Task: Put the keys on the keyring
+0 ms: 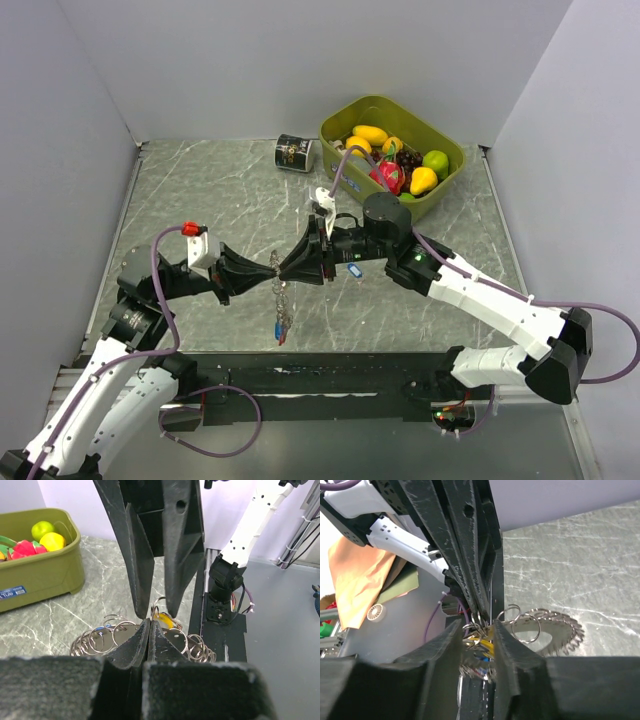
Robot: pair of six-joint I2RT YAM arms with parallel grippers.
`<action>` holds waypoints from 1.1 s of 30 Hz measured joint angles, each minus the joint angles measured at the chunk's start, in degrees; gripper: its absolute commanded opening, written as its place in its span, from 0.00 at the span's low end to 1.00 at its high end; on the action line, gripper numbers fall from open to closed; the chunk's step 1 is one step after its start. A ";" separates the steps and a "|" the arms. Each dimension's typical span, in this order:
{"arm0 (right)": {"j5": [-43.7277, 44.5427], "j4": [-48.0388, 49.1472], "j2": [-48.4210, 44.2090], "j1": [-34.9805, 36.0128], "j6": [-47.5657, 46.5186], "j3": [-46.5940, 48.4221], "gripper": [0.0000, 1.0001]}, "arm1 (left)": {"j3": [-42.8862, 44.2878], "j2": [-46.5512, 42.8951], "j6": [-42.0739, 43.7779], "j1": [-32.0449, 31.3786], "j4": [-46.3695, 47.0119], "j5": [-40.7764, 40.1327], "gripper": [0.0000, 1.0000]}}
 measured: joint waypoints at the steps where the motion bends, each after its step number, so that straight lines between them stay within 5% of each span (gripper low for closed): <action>1: 0.13 0.04 0.04 0.00 0.22 -0.04 0.32 | 0.00 -0.04 -0.04 0.00 0.24 0.00 0.01; 5: 0.61 0.96 0.00 0.02 0.70 -0.44 0.27 | -0.09 -0.26 -0.31 0.00 1.18 -0.02 0.01; 9: 0.96 1.33 -0.02 0.02 0.92 -1.14 0.01 | -0.46 -0.48 -1.14 0.00 1.88 -0.11 0.01; 19: 1.29 -0.31 -0.02 0.13 0.37 -0.63 0.00 | -0.63 -0.48 -1.33 0.07 1.29 -0.68 0.03; 29: 3.37 -10.95 0.74 0.31 -5.14 4.20 0.00 | 2.19 -0.48 1.90 -0.04 -5.84 -1.51 0.48; 33: 4.22 -16.76 0.85 -0.17 -8.66 6.78 0.00 | 5.27 -0.13 4.04 -0.04 -9.81 -1.68 0.55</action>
